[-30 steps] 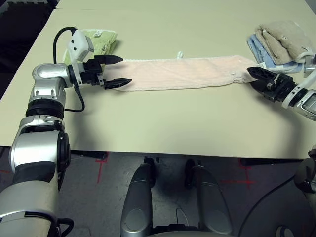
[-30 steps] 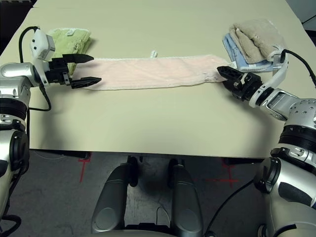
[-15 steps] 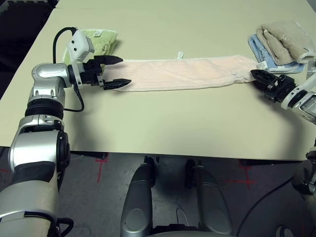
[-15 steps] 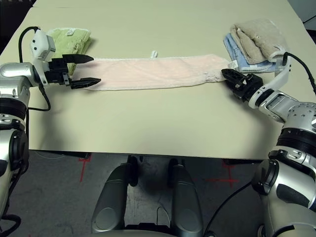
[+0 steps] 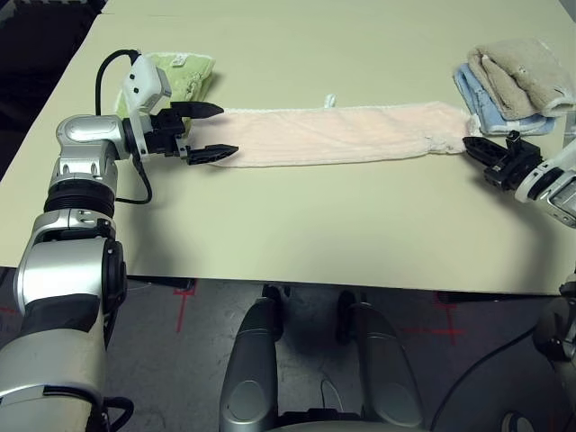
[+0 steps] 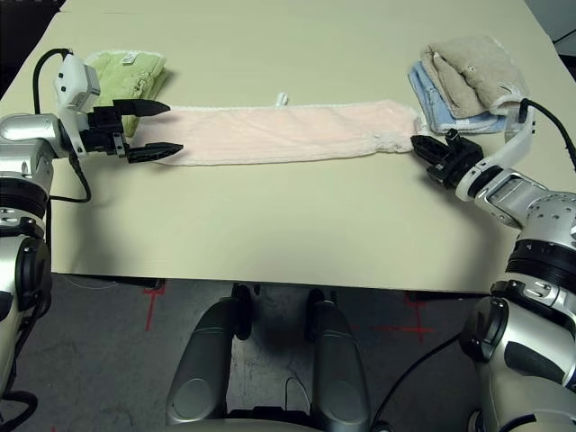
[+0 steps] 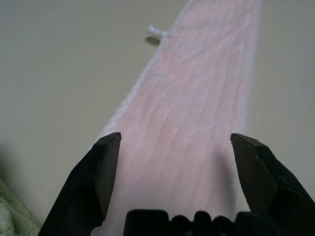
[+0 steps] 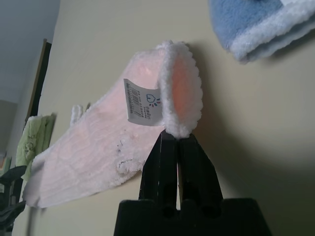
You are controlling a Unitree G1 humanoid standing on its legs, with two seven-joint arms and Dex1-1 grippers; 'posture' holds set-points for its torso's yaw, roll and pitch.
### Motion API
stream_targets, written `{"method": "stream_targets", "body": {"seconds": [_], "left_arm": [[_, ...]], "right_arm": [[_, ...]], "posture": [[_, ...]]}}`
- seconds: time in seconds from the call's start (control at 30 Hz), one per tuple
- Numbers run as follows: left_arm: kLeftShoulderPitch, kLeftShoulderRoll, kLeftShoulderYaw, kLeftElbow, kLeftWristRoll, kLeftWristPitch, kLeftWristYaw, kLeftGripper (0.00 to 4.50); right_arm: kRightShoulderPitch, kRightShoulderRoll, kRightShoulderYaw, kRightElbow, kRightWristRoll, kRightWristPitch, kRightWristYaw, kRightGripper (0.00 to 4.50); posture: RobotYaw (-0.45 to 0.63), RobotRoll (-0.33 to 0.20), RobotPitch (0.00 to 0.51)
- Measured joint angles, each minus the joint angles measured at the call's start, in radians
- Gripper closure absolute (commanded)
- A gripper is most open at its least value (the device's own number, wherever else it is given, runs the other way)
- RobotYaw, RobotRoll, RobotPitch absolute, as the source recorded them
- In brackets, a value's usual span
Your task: Fold the towel and set it aside.
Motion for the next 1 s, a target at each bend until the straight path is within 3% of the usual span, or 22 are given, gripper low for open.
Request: {"method": "stream_targets", "body": {"seconds": [0.3,0.57,0.77,1.0], "left_arm": [[0.000,0.002,0.002,-0.004,-0.003,0.016,-0.030,0.00],[0.000,0.002,0.001,-0.013,-0.003,0.022,-0.050,0.00],[0.001,0.002,0.002,-0.040,-0.004,0.035,-0.055,0.00],[0.002,0.001,0.008,-0.050,-0.016,0.061,-0.055,0.00]], "right_arm": [[0.092,-0.037,-0.063,-0.058,0.057,0.071,-0.018,4.46],[0.061,-0.036,-0.056,-0.058,0.064,0.027,-0.001,4.46],[-0.002,-0.034,-0.003,-0.092,0.125,0.037,0.105,4.46],[-0.006,-0.039,0.184,-0.187,0.129,0.071,0.225,4.46]], "posture": [[-0.01,0.000,0.311],[0.00,0.000,0.308],[0.01,0.000,0.305],[0.01,0.000,0.305]]}}
